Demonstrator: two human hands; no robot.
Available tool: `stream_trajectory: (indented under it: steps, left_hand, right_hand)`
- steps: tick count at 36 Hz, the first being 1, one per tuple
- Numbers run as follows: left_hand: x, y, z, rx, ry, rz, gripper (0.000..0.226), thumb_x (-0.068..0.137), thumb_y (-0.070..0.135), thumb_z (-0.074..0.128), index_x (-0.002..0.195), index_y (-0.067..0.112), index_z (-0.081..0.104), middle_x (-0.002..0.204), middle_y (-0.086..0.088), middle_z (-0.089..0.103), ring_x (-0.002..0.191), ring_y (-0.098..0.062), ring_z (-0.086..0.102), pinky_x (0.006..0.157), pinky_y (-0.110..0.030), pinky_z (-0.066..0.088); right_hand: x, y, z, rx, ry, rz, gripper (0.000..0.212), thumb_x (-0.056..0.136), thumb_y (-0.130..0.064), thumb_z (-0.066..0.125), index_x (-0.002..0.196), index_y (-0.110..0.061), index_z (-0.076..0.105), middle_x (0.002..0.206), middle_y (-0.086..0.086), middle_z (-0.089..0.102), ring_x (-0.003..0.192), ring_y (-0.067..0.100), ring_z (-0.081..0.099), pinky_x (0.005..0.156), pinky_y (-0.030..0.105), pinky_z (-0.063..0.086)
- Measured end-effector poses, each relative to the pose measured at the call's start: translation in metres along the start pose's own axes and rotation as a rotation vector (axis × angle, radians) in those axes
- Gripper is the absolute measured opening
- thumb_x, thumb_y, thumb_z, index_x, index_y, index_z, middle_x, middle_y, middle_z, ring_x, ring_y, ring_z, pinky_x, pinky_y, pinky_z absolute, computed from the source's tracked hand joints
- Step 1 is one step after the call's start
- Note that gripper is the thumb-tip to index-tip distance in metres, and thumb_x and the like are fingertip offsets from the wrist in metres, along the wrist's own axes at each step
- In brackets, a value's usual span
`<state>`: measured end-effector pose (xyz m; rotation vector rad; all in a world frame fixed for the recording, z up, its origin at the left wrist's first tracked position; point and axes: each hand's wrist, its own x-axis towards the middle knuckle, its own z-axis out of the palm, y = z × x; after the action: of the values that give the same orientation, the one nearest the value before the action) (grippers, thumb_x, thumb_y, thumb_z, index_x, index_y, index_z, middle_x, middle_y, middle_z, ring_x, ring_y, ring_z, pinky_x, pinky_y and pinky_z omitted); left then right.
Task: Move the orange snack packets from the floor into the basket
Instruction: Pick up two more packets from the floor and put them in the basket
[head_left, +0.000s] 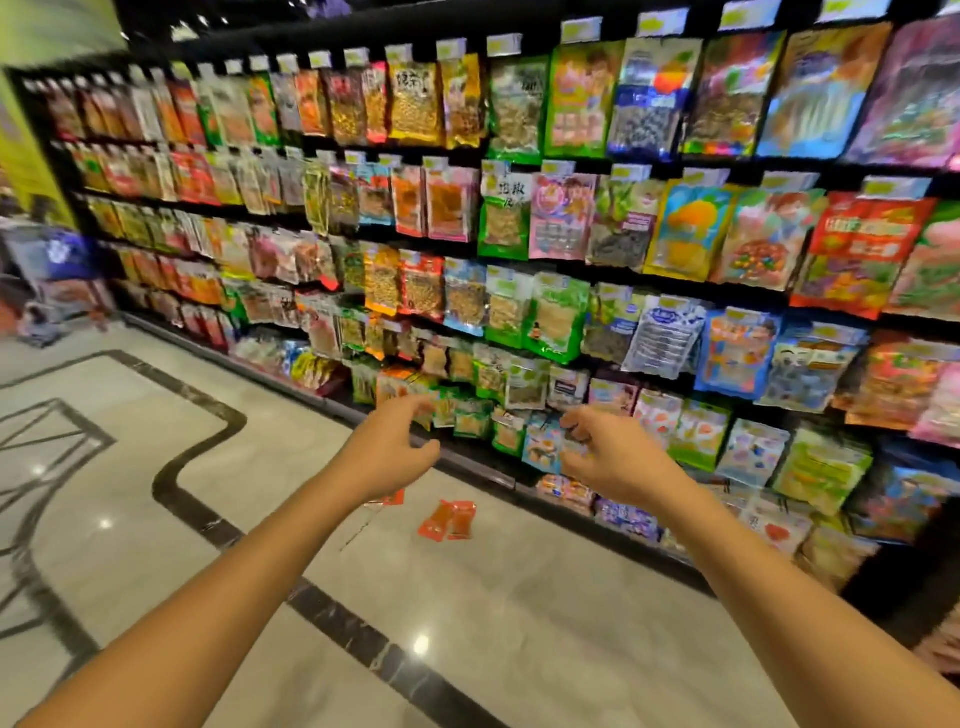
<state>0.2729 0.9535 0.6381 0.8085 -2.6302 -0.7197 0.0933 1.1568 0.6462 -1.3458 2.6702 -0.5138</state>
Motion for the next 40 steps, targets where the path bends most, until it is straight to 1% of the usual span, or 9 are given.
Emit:
stream_trajectory:
  steps: [2,5,11,15,20,24,30,35,40]
  left_hand:
    - [0.014,-0.021,-0.006,0.005,0.004,-0.014,0.055,0.088,0.034,0.062,0.139,0.026,0.045,0.143,0.002,0.05,0.122,-0.017,0.053,0.094,-0.032,0.046]
    - [0.035,-0.051,-0.009,0.019,0.027,-0.042,0.05,0.087,0.035,0.062,0.134,0.027,0.049,0.139,0.003,0.053,0.123,-0.017,0.052,0.09,-0.03,0.044]
    - [0.085,-0.098,-0.01,0.017,0.046,-0.123,0.053,0.086,0.033,0.063,0.137,0.027,0.048,0.14,0.002,0.053,0.125,-0.017,0.052,0.095,-0.031,0.044]
    - [0.126,-0.122,-0.009,0.028,0.053,-0.17,0.052,0.087,0.033,0.063,0.136,0.027,0.048,0.141,0.003,0.052,0.126,-0.016,0.05,0.099,-0.033,0.044]
    - [0.18,-0.147,-0.012,0.049,0.044,-0.185,0.05,0.088,0.031,0.062,0.135,0.027,0.049,0.139,0.002,0.053,0.125,-0.016,0.051,0.098,-0.032,0.044]
    - [0.223,-0.173,-0.011,0.065,0.05,-0.199,0.05,0.088,0.033,0.061,0.136,0.026,0.048,0.139,0.002,0.052,0.124,-0.015,0.051,0.097,-0.03,0.044]
    - [0.283,-0.228,-0.015,0.056,0.003,-0.256,0.052,0.088,0.036,0.061,0.136,0.028,0.045,0.141,0.002,0.05,0.126,-0.017,0.049,0.1,-0.034,0.045]
    - [0.346,-0.284,-0.031,0.034,0.024,-0.191,0.049,0.087,0.031,0.062,0.135,0.026,0.048,0.139,0.002,0.052,0.124,-0.016,0.05,0.094,-0.025,0.039]
    - [0.413,-0.343,-0.06,0.048,0.024,-0.101,0.051,0.086,0.034,0.06,0.135,0.026,0.049,0.136,0.004,0.054,0.121,-0.016,0.053,0.092,-0.027,0.041]
  right_hand:
    - [0.023,-0.011,0.009,0.021,-0.011,-0.011,0.048,0.091,-0.032,0.058,0.137,-0.018,0.052,0.134,0.009,0.063,0.119,0.028,0.061,0.096,0.046,0.053]
    - [0.062,-0.024,0.021,0.025,-0.028,-0.022,0.048,0.091,-0.033,0.058,0.137,-0.022,0.051,0.134,0.008,0.063,0.116,0.029,0.062,0.094,0.047,0.053]
    - [0.151,-0.038,0.048,-0.003,-0.091,-0.09,0.049,0.094,-0.038,0.058,0.14,-0.02,0.048,0.132,0.007,0.061,0.114,0.029,0.061,0.092,0.047,0.054]
    - [0.214,-0.042,0.064,0.012,-0.11,-0.127,0.05,0.094,-0.032,0.058,0.141,-0.018,0.049,0.135,0.007,0.061,0.117,0.028,0.06,0.092,0.043,0.053]
    - [0.288,-0.047,0.082,0.021,-0.143,-0.14,0.049,0.094,-0.036,0.059,0.138,-0.017,0.051,0.131,0.007,0.062,0.114,0.027,0.061,0.089,0.042,0.054]
    - [0.348,-0.053,0.1,0.019,-0.155,-0.145,0.05,0.093,-0.036,0.058,0.139,-0.017,0.049,0.125,0.006,0.063,0.104,0.026,0.063,0.08,0.04,0.055]
    - [0.426,-0.077,0.13,-0.01,-0.211,-0.116,0.048,0.09,-0.037,0.057,0.135,-0.021,0.05,0.125,0.007,0.063,0.097,0.028,0.061,0.072,0.036,0.05]
    - [0.496,-0.111,0.152,-0.062,-0.21,-0.119,0.038,0.09,-0.038,0.057,0.123,-0.019,0.053,0.115,0.006,0.065,0.094,0.028,0.063,0.078,0.046,0.057]
    - [0.565,-0.158,0.168,-0.125,-0.158,-0.085,0.057,0.093,-0.039,0.06,0.143,-0.017,0.043,0.123,0.006,0.065,0.108,0.029,0.063,0.082,0.048,0.058]
